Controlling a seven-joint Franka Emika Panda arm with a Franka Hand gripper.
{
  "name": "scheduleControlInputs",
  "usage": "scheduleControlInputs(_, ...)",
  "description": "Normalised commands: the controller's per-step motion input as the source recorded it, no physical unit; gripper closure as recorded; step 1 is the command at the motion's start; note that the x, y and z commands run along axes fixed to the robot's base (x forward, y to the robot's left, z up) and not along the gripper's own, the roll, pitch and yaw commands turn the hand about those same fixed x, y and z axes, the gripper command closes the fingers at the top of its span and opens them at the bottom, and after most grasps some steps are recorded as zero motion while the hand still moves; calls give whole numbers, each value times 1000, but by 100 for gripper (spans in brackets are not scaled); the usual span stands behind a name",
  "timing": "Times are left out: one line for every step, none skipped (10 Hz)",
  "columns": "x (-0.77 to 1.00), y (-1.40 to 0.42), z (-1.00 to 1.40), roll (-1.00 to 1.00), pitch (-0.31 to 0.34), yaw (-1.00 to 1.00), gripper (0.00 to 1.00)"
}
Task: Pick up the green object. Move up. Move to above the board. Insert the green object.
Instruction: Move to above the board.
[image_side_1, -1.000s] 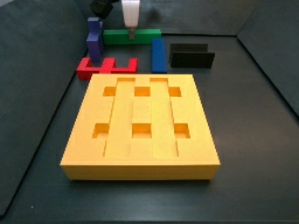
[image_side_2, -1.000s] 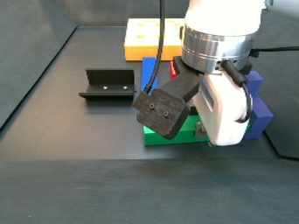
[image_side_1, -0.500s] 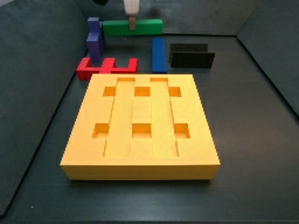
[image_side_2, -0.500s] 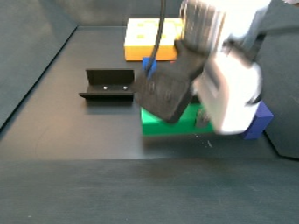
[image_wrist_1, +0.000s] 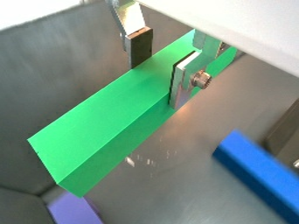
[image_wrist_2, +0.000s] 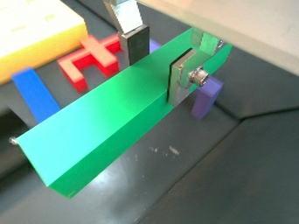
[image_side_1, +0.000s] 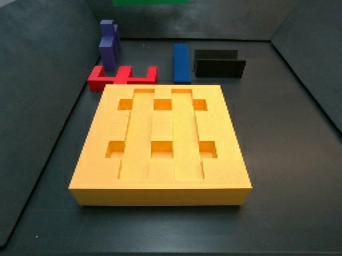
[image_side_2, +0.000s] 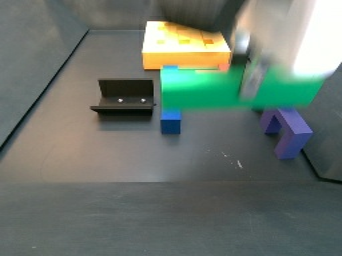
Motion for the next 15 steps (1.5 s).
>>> scheduleControlInputs(3, 0, 1400, 19, 48, 6, 100)
scheduleControlInputs(-11, 6, 1400, -6, 80, 2, 100)
scheduleControlInputs(-12, -2, 1400, 9, 82, 8, 100)
scheduleControlInputs(15, 6, 456, 6, 82, 9, 100)
scheduleControlInputs(35, 7, 211, 8, 79, 8, 100)
scheduleControlInputs(187, -1400, 130, -2, 50, 1000, 100)
scheduleControlInputs(182, -1400, 119, 4, 51, 1000, 100)
scheduleControlInputs(174, -1400, 120, 9, 48, 1000, 100)
scheduleControlInputs(170, -1400, 124, -1, 42, 1000, 100)
scheduleControlInputs(172, -1400, 123, 3, 46, 1000, 100)
scheduleControlInputs(174, -1400, 125, 5, 47, 1000, 100)
scheduleControlInputs(174, -1400, 133, -2, 50, 1000, 100)
scheduleControlInputs(180, -1400, 144, 5, 58, 1000, 100)
scheduleControlInputs(188, -1400, 147, 7, 68, 1000, 100)
scheduleControlInputs(209, -1400, 150, 5, 80, 1000, 100)
